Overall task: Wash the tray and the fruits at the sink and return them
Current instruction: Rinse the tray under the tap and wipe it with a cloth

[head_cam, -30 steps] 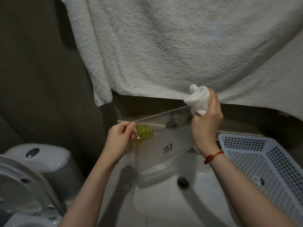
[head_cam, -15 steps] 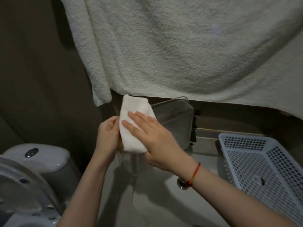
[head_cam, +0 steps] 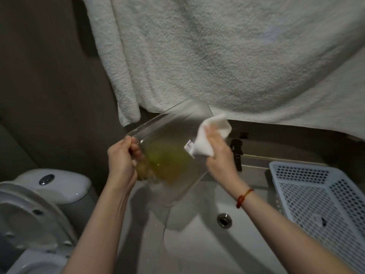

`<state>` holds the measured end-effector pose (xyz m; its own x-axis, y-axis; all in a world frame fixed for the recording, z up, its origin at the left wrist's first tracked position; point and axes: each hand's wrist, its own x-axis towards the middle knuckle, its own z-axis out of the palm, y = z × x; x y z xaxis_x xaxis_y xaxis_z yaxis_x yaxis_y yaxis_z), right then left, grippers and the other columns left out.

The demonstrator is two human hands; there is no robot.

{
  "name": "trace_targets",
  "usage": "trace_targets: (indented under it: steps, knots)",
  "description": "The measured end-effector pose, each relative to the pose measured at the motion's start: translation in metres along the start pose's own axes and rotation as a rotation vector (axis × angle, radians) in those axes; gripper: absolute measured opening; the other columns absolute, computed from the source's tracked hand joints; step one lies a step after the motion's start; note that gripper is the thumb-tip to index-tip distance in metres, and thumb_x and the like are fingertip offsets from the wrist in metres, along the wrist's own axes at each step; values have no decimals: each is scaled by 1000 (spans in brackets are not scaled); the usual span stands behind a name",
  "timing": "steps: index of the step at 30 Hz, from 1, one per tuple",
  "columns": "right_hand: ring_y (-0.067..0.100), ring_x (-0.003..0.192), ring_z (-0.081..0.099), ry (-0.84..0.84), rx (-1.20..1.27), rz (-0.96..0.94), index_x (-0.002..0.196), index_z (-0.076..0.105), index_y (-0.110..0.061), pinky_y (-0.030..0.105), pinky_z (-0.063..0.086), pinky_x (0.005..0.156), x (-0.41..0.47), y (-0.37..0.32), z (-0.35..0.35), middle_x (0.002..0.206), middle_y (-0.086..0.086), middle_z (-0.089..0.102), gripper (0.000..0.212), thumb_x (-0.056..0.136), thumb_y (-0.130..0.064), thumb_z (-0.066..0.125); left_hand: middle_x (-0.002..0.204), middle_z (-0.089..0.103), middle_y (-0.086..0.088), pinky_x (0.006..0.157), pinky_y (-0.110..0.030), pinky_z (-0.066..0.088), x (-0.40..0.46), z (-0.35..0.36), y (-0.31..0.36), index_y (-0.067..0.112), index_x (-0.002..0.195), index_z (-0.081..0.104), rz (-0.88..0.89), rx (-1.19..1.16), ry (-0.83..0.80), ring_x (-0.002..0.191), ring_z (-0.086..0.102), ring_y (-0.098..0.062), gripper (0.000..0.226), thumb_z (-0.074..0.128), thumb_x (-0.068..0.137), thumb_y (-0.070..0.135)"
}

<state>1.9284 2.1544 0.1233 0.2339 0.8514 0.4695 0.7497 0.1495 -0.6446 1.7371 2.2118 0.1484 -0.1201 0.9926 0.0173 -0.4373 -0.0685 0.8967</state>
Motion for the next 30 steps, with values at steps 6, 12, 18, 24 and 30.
trace_targets:
  steps: [6,12,18,24,30]
  knots:
    - [38,130,41,-259,-212,-589,130,53,-3,46,33,108,-37,-57,25,139,22,45,59,74,-9,33,44,44,4,45,-19,39,-1,8,-8,12,59,46,-80,-56,78,41,42,-7,39,38,97,6]
    - [20,117,59,-118,-495,-978,116,68,-22,33,46,98,-46,-32,23,125,-2,63,49,97,-2,26,43,44,4,40,-15,38,8,-7,6,14,61,42,-185,-145,168,43,41,-7,36,36,95,3]
    - [28,123,51,49,-347,-904,130,52,-20,42,43,103,-54,23,18,135,8,49,43,90,-5,54,47,40,7,33,-9,27,20,-24,15,17,65,36,-302,-232,192,27,33,-1,37,24,98,4]
    - [28,145,12,-20,228,-228,139,33,-17,27,5,119,-26,7,15,150,3,17,77,68,14,41,34,38,6,32,-7,29,19,-25,7,15,63,35,-443,-197,233,23,31,-1,38,23,98,6]
    - [17,144,16,13,370,94,144,30,-14,8,11,110,30,21,-5,153,2,22,73,81,22,36,34,39,7,50,-13,34,19,-37,-4,14,64,39,-539,-219,260,27,36,1,38,24,99,7]
